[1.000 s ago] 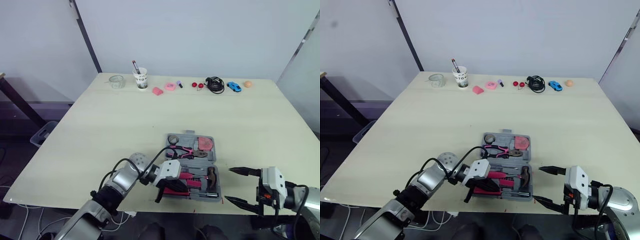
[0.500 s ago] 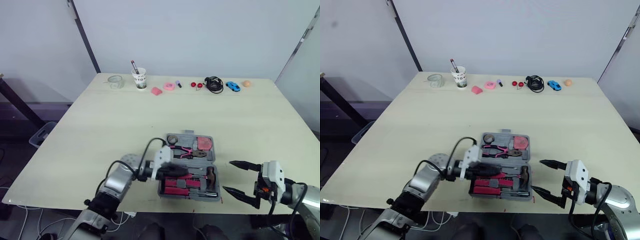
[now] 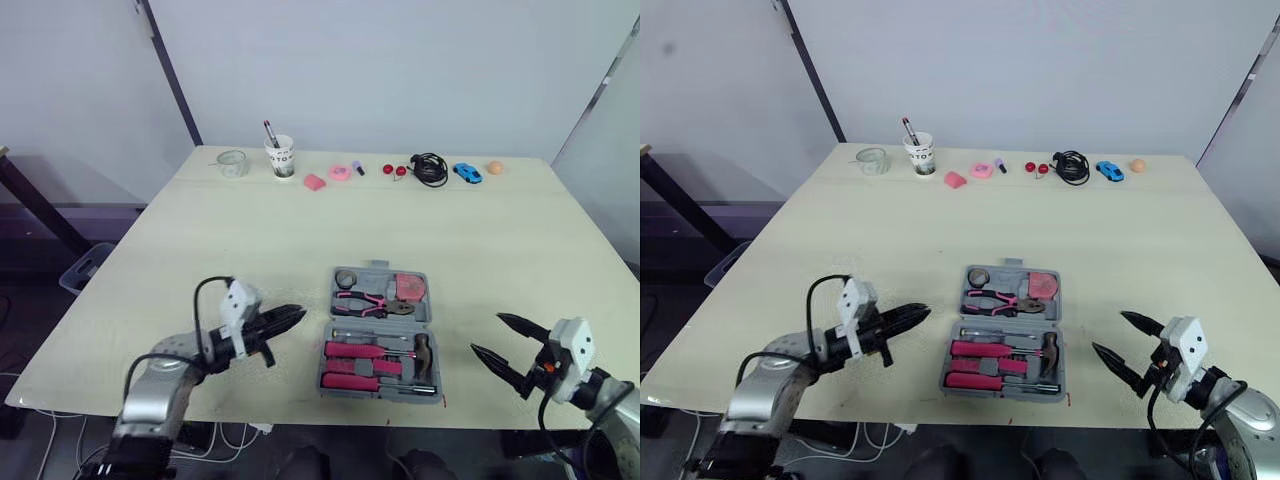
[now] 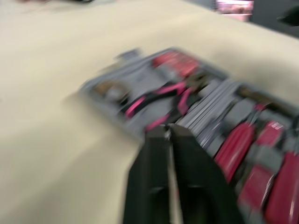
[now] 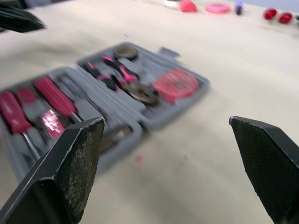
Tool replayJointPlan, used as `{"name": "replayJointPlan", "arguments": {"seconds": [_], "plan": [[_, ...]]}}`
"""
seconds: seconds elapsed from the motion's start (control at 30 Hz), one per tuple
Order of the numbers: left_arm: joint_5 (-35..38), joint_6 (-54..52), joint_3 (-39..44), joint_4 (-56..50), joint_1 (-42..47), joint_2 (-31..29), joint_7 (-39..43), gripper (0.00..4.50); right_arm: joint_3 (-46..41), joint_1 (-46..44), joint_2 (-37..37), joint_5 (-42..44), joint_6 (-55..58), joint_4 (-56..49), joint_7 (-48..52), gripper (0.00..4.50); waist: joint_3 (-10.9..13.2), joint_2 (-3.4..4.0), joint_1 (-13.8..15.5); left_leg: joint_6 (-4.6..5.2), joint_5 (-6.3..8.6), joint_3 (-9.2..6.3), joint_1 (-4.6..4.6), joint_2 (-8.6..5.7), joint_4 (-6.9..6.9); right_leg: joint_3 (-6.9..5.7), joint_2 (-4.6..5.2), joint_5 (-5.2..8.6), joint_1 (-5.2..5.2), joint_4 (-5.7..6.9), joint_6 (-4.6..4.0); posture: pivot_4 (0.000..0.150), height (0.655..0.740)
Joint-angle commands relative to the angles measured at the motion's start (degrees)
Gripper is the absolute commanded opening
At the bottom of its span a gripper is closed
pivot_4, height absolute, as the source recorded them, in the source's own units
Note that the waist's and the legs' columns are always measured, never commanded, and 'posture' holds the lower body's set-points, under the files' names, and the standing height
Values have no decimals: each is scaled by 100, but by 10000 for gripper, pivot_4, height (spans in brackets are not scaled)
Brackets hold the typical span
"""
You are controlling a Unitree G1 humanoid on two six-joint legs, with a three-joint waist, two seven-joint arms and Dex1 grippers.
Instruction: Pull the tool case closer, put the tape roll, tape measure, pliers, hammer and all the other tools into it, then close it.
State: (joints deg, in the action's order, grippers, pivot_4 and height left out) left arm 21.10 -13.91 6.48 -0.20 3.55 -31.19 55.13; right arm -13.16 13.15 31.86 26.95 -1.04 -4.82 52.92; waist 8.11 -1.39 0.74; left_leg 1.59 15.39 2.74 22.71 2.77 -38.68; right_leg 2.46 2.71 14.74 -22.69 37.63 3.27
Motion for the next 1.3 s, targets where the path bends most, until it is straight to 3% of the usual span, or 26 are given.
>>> {"name": "replayJointPlan", "arguments": {"seconds": [0.03,0.2,0.23,0.6,1.1,1.13,1.17,1.3], "plan": [[165,121,401,-222,-181,-72,-186,22723,-313,115,19,-11,-290,138,20,45000,0,0,2,0,0,0,0,0,0,-1,0,0,0,0,-1,1500,7400],[233,281,1059,-310,-1069,-334,-212,43860,-703,588,85,41,-534,490,140,45000,0,0,-39,-1,0,0,-12,4,18,8,4,1,-1,-3,-2,1500,7400],[272,281,1140,-360,-1198,-351,-222,44755,-764,675,100,46,-589,548,191,45000,0,0,-40,-1,1,0,-15,3,28,7,7,2,-1,-9,-3,1500,7400],[294,504,1719,-357,-2177,-469,-79,44755,-1271,1215,243,8,-1105,1254,589,45000,0,4,-24,-2,1,15,-24,34,28,17,15,3,-1,-23,-6,1500,7400],[-42,658,638,777,-486,-804,700,44755,-402,-69,583,-337,-377,1086,633,45000,1,6,-20,-2,1,17,-20,15,30,12,7,1,-2,-27,-7,1500,7400],[-65,675,562,880,-363,-804,747,45000,-343,-169,581,-371,-335,1076,607,39912,1,7,-18,-2,1,17,-20,13,30,11,7,1,-1,-27,-7,1500,7400],[-75,686,496,968,-255,-806,797,45000,-285,-257,577,-396,-290,1059,592,38173,1,6,-17,-2,1,18,-19,12,30,11,6,1,-1,-26,-7,1500,7400],[-200,771,188,1358,185,-784,1018,33294,21,-609,573,-555,-104,1003,547,20644,1,6,-16,-1,1,20,-14,7,29,8,6,1,-1,-26,-6,1500,7400]]}}
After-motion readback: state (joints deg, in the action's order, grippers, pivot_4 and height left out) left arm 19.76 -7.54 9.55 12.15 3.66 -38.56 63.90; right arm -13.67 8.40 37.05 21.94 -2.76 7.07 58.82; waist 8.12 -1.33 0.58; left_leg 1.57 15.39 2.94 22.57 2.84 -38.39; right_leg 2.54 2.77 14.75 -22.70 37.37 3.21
